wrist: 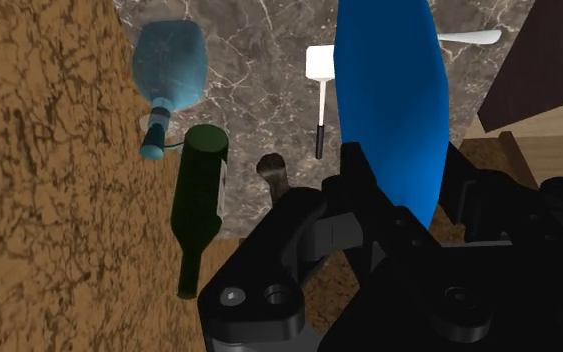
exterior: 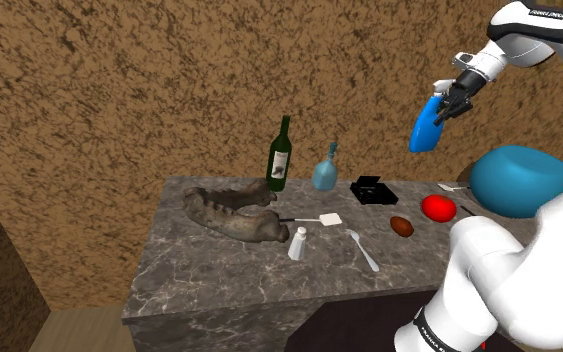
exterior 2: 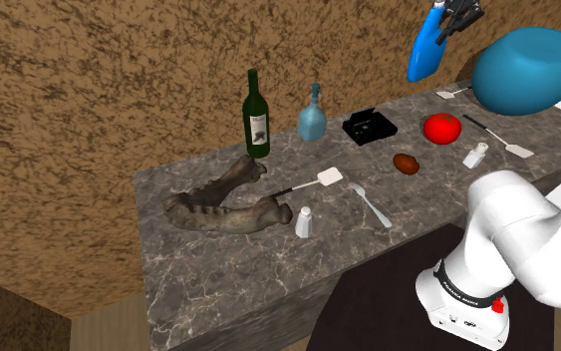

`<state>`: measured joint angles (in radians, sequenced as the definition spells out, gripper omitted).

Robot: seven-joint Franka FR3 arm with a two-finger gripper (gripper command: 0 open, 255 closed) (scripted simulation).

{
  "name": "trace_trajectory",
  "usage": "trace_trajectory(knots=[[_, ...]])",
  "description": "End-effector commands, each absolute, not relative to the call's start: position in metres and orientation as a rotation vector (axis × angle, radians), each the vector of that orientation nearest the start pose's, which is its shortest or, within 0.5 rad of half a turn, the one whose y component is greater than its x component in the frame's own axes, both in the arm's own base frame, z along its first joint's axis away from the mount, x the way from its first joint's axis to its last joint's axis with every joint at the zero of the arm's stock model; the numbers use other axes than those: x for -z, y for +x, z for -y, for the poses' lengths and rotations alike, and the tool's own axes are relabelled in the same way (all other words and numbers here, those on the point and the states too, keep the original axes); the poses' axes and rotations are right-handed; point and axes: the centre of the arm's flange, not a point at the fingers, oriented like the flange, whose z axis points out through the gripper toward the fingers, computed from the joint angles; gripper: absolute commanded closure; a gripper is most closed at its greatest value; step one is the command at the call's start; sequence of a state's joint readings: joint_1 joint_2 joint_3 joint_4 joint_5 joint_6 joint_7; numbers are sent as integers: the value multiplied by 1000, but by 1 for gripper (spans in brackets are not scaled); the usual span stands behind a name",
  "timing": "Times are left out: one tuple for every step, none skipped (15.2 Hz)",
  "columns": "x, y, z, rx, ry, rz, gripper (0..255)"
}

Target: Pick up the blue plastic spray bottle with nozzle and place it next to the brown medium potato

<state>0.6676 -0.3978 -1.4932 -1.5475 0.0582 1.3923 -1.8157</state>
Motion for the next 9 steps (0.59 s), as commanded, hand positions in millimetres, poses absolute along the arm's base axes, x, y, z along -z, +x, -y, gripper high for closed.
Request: trace_trajectory(knots=[[-616, 270, 483, 592, -2484, 1403, 255], [-616, 266, 496, 592, -2484, 1403, 255], [-616, 262, 508, 592, -2484, 1403, 255], [-616, 258, 521, 592, -2484, 1403, 255], [-617, 255, 534, 592, -2484, 1403, 255], [-617, 251, 546, 592, -2484, 1403, 255], [-617, 247, 559, 592, -2484, 1403, 255], [-617, 243, 572, 592, -2484, 1403, 255], [-617, 239, 584, 592, -2484, 1403, 255]])
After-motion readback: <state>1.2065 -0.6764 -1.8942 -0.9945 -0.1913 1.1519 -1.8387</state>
